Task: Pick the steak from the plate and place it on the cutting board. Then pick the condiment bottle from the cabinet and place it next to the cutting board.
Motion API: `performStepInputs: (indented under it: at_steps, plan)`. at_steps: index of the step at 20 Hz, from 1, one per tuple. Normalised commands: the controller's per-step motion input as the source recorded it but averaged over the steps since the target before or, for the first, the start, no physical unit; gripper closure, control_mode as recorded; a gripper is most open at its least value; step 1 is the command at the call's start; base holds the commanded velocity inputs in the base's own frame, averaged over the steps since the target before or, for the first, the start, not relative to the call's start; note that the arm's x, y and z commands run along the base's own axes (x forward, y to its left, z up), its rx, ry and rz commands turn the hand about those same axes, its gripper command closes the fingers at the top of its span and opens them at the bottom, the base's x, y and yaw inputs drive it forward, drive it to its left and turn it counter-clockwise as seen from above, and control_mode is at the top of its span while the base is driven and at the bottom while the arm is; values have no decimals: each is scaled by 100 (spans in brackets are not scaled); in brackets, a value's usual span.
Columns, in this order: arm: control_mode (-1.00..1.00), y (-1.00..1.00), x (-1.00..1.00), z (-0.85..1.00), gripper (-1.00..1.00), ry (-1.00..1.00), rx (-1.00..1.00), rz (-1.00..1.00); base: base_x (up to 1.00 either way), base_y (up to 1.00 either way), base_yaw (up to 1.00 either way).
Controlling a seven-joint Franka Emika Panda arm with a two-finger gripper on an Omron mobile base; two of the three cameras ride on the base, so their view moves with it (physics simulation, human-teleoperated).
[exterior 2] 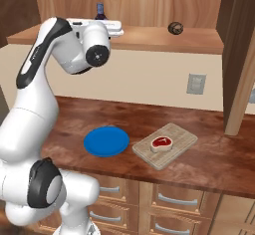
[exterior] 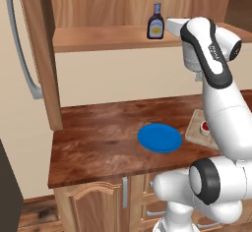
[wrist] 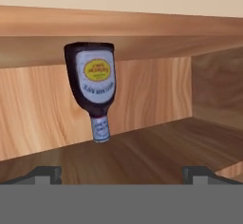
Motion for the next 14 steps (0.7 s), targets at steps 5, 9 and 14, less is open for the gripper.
performStepInputs:
  at_steps: [5,9,14]
  plan:
    - [-100,3,8,7,-100,0,0,0,0,0,0]
    - [-100,3,10,6,-100,0,0,0,0,0,0]
    - [-100,3,11,2,-100,0,0,0,0,0,0]
